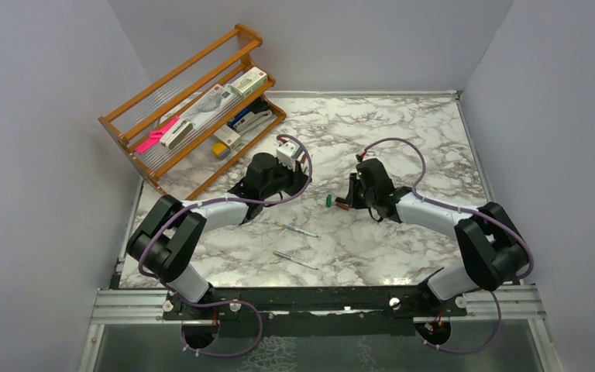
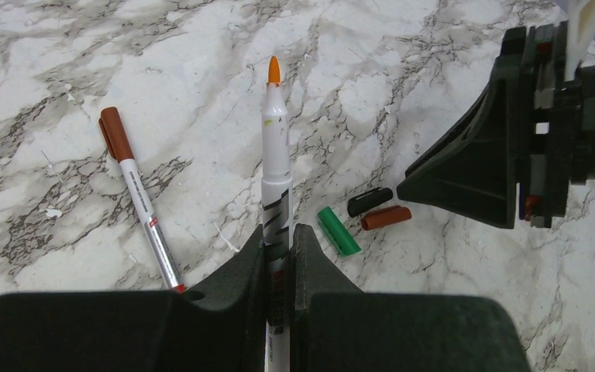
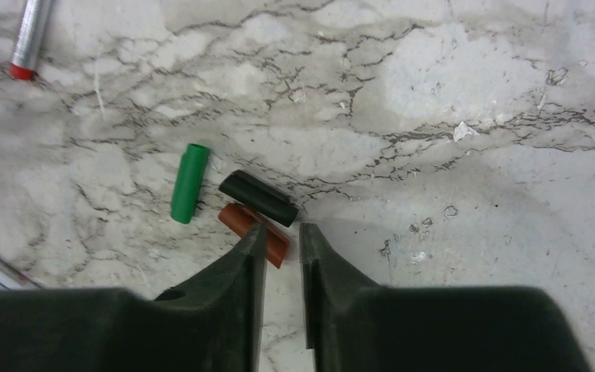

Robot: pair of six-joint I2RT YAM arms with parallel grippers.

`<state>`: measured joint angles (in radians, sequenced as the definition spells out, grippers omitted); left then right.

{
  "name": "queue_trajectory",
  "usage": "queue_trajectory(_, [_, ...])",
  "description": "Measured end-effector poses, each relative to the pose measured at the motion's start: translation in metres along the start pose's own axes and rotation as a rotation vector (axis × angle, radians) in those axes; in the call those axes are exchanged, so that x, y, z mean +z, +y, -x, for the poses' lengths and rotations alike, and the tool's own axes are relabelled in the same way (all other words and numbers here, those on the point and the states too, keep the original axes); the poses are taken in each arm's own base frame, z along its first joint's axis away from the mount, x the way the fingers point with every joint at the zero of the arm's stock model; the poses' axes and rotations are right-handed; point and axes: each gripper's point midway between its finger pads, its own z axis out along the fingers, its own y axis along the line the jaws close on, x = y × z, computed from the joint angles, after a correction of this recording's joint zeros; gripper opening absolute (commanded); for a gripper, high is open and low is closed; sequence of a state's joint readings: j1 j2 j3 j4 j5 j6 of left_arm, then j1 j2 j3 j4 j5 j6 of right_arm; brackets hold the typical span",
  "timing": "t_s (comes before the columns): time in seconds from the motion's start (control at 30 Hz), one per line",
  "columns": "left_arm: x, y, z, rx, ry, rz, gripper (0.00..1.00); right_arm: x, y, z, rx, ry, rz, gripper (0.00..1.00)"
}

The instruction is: Insert the pens into the pen caps

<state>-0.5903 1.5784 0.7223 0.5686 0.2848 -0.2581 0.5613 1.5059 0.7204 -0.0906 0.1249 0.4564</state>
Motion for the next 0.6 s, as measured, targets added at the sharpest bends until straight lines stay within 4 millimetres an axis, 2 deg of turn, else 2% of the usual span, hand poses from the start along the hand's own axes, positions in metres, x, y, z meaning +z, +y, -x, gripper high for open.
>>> queue_trajectory(0.07, [0.000, 0.000, -0.002, -0.003, 0.004, -0.001, 0.00, -0.005, 0.003, 0.008, 0.008, -0.026, 0.011, 0.43])
queue_trajectory(0.13, [0.000, 0.000, -0.003, -0.005, 0.007, -0.002, 0.00, -0.010, 0.005, 0.014, 0.009, -0.046, 0.019, 0.43])
queue_trajectory(0.23, [0.000, 0.000, -0.005, -0.005, 0.008, -0.002, 0.00, -0.011, 0.007, 0.020, 0.012, -0.056, 0.024, 0.27])
queue_trajectory(0.27, [0.000, 0.000, -0.006, -0.007, 0.010, -0.001, 0.00, -0.012, 0.007, 0.020, 0.012, -0.057, 0.025, 0.24])
queue_trajectory(0.47, [0.000, 0.001, -0.010, -0.012, 0.018, 0.000, 0.00, -0.012, 0.014, 0.017, 0.025, -0.039, 0.062, 0.22])
queue_trajectory(0.6, [0.001, 0.001, -0.012, -0.016, 0.024, -0.001, 0.00, -0.012, 0.019, 0.010, 0.045, -0.023, 0.090, 0.14])
